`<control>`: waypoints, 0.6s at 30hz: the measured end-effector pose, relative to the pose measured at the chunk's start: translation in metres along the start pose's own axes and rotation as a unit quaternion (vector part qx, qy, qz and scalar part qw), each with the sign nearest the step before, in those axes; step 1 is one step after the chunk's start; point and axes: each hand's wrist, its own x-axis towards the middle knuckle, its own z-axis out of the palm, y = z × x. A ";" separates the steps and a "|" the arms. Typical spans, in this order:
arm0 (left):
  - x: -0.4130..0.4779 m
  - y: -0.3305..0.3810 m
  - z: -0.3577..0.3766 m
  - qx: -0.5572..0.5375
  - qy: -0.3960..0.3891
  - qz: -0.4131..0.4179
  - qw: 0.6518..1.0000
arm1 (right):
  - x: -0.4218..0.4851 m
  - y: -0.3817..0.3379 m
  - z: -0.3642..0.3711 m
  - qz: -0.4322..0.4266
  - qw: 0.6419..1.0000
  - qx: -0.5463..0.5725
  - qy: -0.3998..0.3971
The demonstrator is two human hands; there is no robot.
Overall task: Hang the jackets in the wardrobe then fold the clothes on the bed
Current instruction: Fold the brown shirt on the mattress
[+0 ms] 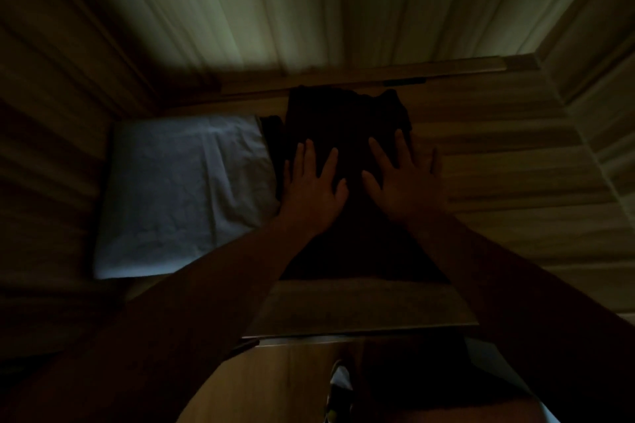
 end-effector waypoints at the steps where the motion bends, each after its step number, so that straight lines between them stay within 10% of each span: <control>1: -0.002 0.000 -0.004 0.002 -0.015 0.002 1.000 | -0.003 -0.004 -0.004 0.007 1.000 -0.015 -0.012; 18: -0.240 -0.052 -0.076 -0.229 -0.148 0.127 0.954 | -0.250 -0.086 -0.079 -0.084 0.981 0.127 -0.121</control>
